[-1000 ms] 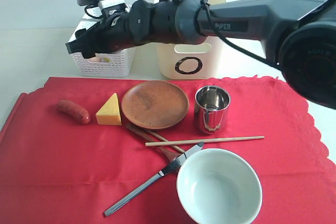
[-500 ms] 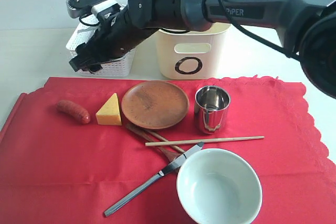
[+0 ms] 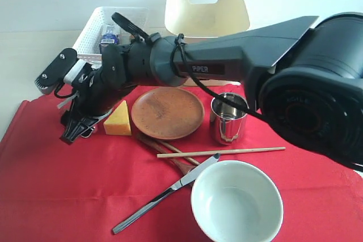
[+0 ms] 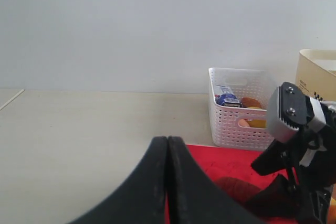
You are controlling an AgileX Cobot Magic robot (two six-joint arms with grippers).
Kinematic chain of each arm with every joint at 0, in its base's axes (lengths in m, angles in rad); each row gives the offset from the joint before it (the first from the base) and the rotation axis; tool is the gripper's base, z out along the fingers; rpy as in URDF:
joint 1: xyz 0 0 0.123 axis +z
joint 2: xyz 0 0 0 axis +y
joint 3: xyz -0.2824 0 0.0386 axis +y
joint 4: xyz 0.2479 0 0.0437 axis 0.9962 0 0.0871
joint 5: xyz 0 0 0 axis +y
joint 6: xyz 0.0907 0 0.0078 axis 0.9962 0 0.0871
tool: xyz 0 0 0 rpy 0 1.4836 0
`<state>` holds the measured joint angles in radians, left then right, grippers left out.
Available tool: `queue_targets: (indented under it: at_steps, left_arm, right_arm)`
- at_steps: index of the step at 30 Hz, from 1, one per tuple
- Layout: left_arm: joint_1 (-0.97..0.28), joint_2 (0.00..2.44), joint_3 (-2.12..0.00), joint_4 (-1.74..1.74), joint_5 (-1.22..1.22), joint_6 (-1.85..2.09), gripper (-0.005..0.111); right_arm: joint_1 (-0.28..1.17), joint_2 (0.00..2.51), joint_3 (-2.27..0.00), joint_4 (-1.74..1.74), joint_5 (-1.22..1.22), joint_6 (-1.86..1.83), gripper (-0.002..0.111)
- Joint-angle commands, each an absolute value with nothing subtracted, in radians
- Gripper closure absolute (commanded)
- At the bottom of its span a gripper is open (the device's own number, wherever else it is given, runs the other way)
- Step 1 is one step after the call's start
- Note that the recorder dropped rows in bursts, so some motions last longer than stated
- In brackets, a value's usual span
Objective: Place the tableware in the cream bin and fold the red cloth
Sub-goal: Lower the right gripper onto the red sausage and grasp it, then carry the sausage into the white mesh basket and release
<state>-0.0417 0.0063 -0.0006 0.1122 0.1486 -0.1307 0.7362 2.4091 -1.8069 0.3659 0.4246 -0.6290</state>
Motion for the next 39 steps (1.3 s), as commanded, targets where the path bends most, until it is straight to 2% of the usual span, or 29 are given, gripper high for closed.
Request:
queue_targets:
  at_steps: [1,11,16,32,39]
  left_arm:
    - [-0.040,0.000,0.000,0.111,0.144,-0.131,0.105]
    - [-0.040,0.000,0.000,0.111,0.144,-0.131,0.105]
    - [-0.040,0.000,0.000,0.111,0.144,-0.134,0.105]
    - [-0.040,0.000,0.000,0.111,0.144,-0.134,0.105]
    - [-0.040,0.000,0.000,0.111,0.144,-0.134,0.105]
  right_arm:
    - [0.738,2.444,-1.814,0.359,0.406,-0.672,0.048]
    - [0.738,2.456,-1.814,0.357,0.406,-0.688,0.091]
    - [0.738,2.456,-1.814,0.357,0.406,-0.688,0.108]
    - [0.738,2.454,-1.814,0.360,0.412,-0.660,0.108]
    - [0.725,2.381,-1.814,0.360,0.404,-0.568,0.108]
